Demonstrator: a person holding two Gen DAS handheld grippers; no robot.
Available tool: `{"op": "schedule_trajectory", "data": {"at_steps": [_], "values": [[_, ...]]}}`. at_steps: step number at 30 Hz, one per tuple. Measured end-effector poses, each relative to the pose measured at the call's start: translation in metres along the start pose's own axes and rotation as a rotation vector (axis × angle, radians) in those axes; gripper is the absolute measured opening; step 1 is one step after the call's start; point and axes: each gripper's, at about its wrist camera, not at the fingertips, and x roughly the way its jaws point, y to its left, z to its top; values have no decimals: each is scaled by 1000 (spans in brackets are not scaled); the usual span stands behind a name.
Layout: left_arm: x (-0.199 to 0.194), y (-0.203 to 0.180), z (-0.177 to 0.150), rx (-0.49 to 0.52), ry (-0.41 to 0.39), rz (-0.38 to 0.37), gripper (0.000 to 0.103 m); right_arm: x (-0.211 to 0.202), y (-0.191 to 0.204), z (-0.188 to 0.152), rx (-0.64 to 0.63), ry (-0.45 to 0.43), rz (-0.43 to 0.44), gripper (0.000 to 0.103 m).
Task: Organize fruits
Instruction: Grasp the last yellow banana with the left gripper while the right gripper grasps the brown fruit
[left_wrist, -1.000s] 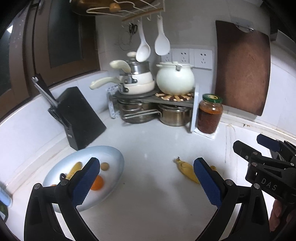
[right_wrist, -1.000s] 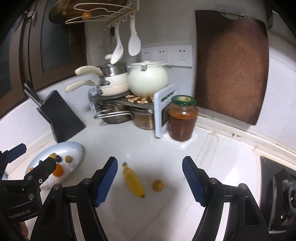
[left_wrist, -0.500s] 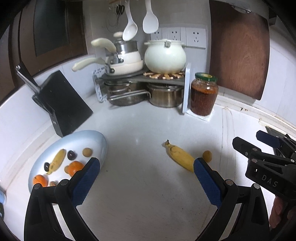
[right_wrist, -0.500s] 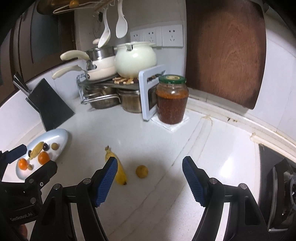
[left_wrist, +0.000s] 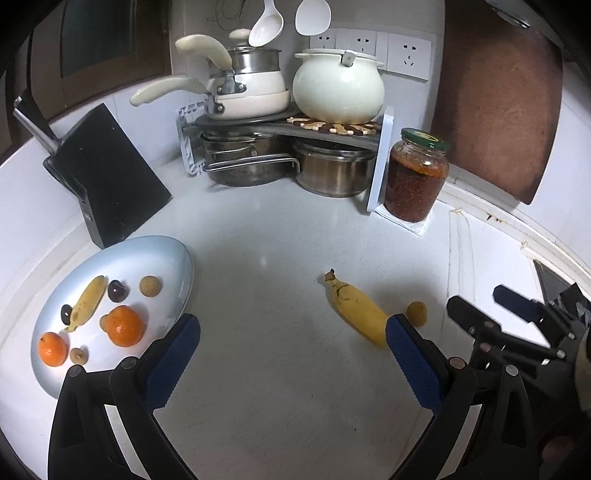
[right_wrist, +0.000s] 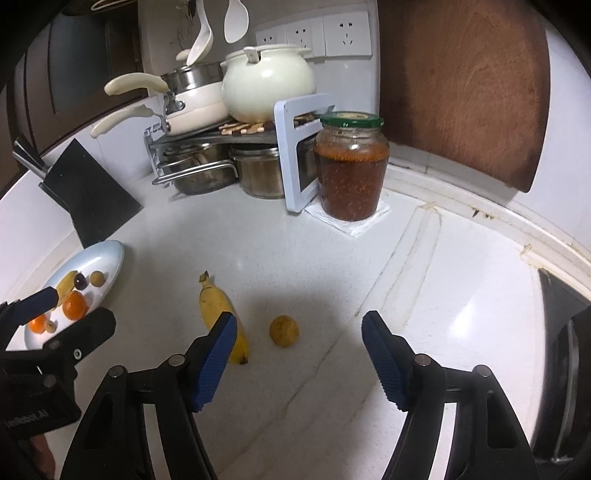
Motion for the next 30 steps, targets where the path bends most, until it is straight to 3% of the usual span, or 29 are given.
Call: {"op": "schedule_trajectory", "data": {"at_steps": [16, 30], "values": [[61, -19, 21, -64, 160, -98, 85, 42, -3, -10, 39, 56, 51, 54], [109, -40, 28, -46, 278, -104, 70, 62, -3, -13, 63, 82, 64, 45]]}}
